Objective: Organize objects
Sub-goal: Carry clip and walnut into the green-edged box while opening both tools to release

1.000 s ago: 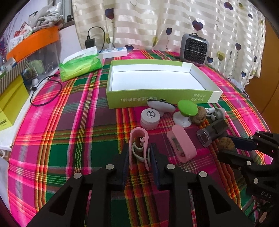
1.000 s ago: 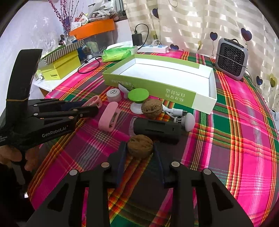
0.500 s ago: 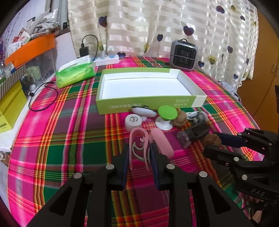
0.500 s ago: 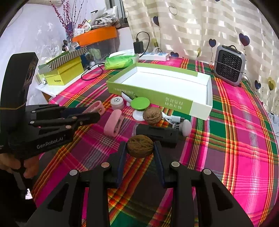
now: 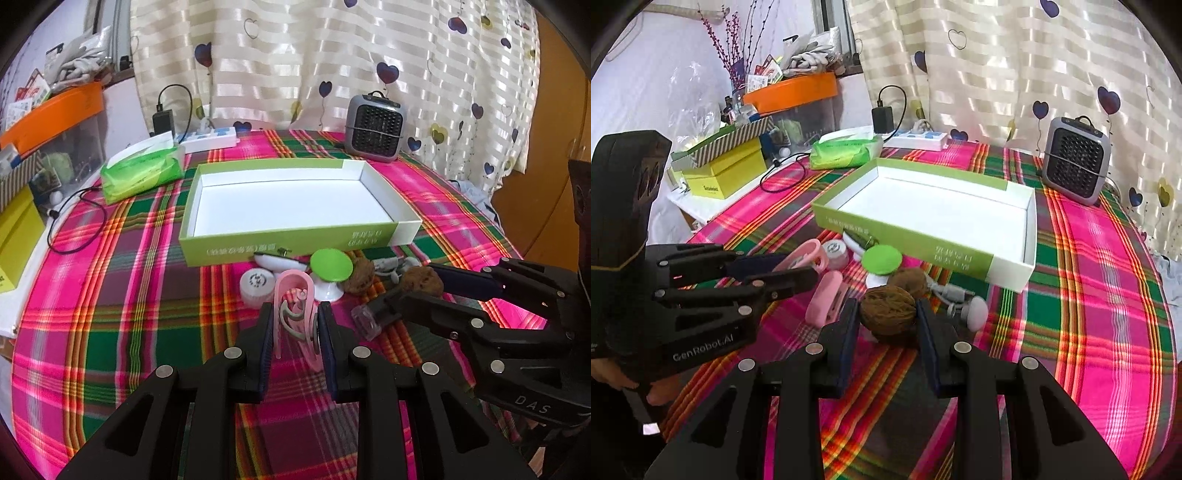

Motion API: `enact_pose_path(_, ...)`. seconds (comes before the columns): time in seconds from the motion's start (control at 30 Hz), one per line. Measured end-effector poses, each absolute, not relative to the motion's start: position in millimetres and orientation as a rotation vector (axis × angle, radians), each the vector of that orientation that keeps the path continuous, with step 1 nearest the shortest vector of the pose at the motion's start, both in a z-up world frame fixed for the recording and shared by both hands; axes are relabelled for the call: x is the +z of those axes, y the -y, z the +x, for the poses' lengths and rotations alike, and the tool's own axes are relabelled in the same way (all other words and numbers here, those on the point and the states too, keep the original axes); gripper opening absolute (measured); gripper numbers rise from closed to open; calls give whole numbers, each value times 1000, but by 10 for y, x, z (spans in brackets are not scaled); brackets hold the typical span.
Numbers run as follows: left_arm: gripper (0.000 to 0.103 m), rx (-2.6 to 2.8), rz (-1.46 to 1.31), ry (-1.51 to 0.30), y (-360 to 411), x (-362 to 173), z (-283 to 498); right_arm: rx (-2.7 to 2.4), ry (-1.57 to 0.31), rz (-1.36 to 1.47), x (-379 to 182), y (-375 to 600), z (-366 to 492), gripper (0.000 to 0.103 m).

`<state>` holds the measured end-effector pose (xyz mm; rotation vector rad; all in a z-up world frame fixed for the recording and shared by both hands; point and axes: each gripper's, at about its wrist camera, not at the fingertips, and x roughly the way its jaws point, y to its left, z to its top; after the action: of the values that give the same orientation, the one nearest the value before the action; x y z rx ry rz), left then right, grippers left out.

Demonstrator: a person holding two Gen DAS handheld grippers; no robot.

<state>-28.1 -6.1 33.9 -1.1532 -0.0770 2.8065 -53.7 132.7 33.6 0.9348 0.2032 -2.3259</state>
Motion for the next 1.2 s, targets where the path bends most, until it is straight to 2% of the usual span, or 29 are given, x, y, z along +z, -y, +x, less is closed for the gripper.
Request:
enact_pose_path(0.83,21,2810,-1127,34,21,507,-972,-2341,-228,915,491,-1218,-1193,32)
enact_pose_path(1.2,21,2790,-1157,14,24,446,-1395,-2324,-233,991,348,-1174,-1652,32)
